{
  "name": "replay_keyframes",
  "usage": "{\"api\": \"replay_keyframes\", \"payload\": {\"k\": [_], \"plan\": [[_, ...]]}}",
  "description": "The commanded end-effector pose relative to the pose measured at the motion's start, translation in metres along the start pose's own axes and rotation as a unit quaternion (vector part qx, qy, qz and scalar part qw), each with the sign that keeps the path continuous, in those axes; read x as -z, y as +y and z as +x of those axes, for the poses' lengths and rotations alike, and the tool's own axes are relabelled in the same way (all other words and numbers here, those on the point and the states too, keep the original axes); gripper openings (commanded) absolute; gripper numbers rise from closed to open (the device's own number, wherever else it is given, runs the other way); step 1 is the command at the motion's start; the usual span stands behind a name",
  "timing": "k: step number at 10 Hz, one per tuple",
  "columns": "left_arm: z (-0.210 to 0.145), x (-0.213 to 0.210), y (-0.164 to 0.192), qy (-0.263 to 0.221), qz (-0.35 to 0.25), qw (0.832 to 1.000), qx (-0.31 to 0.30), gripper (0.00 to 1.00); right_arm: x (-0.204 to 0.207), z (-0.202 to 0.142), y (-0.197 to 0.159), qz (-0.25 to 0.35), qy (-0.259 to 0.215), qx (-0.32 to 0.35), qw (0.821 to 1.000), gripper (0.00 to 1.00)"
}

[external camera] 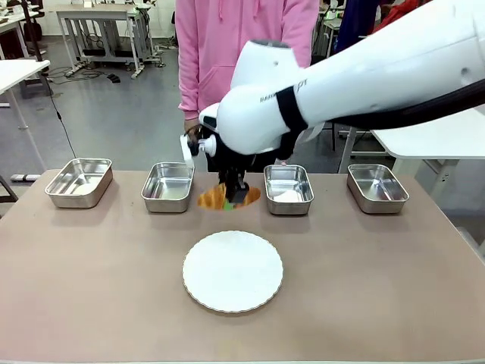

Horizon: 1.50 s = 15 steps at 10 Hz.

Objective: Place the bread in the container.
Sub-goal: Place the Butter Roll into the Airtight Container indicated by the human.

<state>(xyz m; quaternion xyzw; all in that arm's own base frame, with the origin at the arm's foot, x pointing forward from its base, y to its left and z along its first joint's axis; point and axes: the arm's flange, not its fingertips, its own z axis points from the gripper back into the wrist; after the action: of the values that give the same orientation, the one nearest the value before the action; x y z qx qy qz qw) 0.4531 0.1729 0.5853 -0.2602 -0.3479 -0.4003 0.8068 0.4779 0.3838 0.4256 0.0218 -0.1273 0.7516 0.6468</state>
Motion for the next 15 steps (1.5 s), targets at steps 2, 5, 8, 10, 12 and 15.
{"api": "replay_keyframes", "payload": {"k": [2,5,8,10,12,15], "plan": [[0.002,-0.001,-0.002,-0.003,-0.002,1.0,0.004,1.0,-0.027,-0.013,-0.036,-0.036,0.059,0.235,0.969,0.59],[0.002,-0.001,-0.002,-0.003,-0.002,1.0,0.004,1.0,-0.029,-0.049,-0.081,-0.034,0.106,0.404,0.908,0.59],[0.002,-0.001,-0.002,-0.003,-0.002,1.0,0.004,1.0,-0.036,-0.062,-0.064,-0.042,0.099,0.36,0.927,0.59],[0.002,-0.001,-0.002,-0.003,-0.002,1.0,0.004,1.0,-0.026,-0.065,-0.076,-0.034,0.106,0.394,0.912,0.59],[0.002,-0.001,-0.002,-0.003,-0.002,1.0,0.004,1.0,-0.012,-0.077,-0.085,-0.06,0.086,0.53,0.841,0.59],[0.002,-0.001,-0.002,-0.003,-0.002,1.0,0.004,1.0,0.002,-0.108,-0.085,-0.126,0.081,0.636,0.757,0.59]]}}
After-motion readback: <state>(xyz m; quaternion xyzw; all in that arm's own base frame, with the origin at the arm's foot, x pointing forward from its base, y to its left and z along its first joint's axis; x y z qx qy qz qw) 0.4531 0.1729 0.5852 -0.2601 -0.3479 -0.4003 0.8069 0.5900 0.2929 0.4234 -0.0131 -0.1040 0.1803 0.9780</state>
